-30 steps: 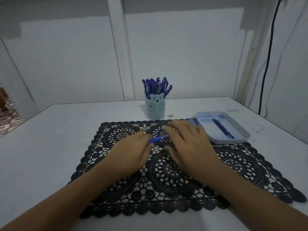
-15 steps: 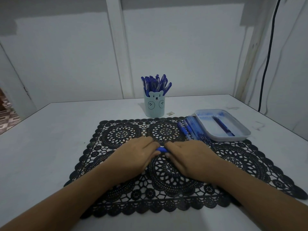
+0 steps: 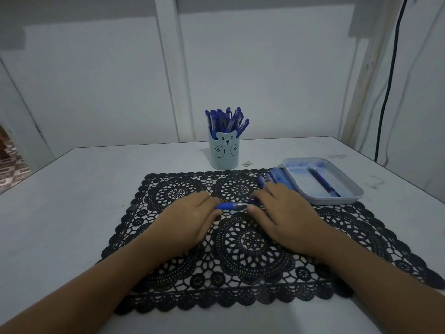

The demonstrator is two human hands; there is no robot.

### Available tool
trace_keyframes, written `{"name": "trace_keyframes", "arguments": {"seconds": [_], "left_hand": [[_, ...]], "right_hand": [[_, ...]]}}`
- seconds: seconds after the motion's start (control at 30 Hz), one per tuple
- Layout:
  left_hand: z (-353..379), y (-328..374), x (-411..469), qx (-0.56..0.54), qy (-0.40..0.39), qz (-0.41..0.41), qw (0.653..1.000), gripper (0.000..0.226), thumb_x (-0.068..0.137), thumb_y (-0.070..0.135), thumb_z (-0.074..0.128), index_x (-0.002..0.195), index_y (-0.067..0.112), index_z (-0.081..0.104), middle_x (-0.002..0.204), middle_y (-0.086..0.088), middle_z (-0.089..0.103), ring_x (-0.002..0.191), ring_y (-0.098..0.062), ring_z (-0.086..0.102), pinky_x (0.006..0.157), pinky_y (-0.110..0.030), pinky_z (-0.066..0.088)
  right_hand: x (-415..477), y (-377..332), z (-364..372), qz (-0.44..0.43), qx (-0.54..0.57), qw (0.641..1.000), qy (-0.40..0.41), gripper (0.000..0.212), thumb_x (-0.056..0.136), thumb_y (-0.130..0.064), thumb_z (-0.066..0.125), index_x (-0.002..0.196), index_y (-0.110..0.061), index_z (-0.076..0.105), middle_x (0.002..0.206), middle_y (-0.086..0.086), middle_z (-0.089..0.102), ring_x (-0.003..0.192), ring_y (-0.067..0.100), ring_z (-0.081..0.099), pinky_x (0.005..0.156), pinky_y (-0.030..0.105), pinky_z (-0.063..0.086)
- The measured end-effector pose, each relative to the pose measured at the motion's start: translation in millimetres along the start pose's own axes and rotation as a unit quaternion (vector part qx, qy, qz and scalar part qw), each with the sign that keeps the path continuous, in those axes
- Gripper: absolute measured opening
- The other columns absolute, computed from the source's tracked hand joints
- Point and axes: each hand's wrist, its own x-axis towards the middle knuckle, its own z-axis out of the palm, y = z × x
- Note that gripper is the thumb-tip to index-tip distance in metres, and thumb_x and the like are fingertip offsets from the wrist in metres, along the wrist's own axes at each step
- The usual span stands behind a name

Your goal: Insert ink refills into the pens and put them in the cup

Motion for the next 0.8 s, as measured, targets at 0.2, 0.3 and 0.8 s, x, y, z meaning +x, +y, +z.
{"name": "trace_keyframes", "arguments": {"seconds": [0.2, 0.3, 0.8], "left_hand": [[4.2, -2.1, -1.0, -0.027, -0.009, -0.027, 0.999, 0.038, 0.092, 0.033, 0.034, 0.103, 0.011, 0.062, 0.080, 0.004, 0.055, 0.068, -0.008, 0.050, 0.064, -0.013, 0.036], [3.6, 1.3, -0.5, -0.030, -0.007, -0.015, 0.999, 0.037, 0.092, 0.032, 0.034, 0.104, 0.011, 0.061, 0.079, 0.004, 0.055, 0.066, -0.009, 0.050, 0.061, -0.015, 0.038], [-3.7, 5.4, -1.6, -0.047, 0.002, 0.020, 0.999, 0.034, 0.091, 0.029, 0.034, 0.103, 0.014, 0.063, 0.076, 0.010, 0.061, 0.056, -0.005, 0.055, 0.043, -0.020, 0.045]], "right_hand": [[1.3, -2.8, 0.2, 0.023, 0.074, 0.996, -0.032, 0.073, 0.078, -0.063, -0.001, 0.124, -0.034, 0.047, 0.111, -0.015, 0.045, 0.101, 0.006, 0.034, 0.081, 0.028, 0.022], [4.6, -9.9, -1.6, 0.025, 0.111, 0.993, -0.033, 0.065, 0.077, -0.065, 0.002, 0.097, -0.032, 0.054, 0.086, -0.017, 0.053, 0.082, 0.003, 0.040, 0.078, 0.030, 0.023], [1.0, -10.8, -11.1, 0.048, 0.226, 0.972, -0.043, 0.046, 0.080, -0.061, 0.030, 0.080, -0.024, 0.058, 0.063, -0.008, 0.055, 0.057, 0.004, 0.050, 0.058, 0.016, 0.028]]}}
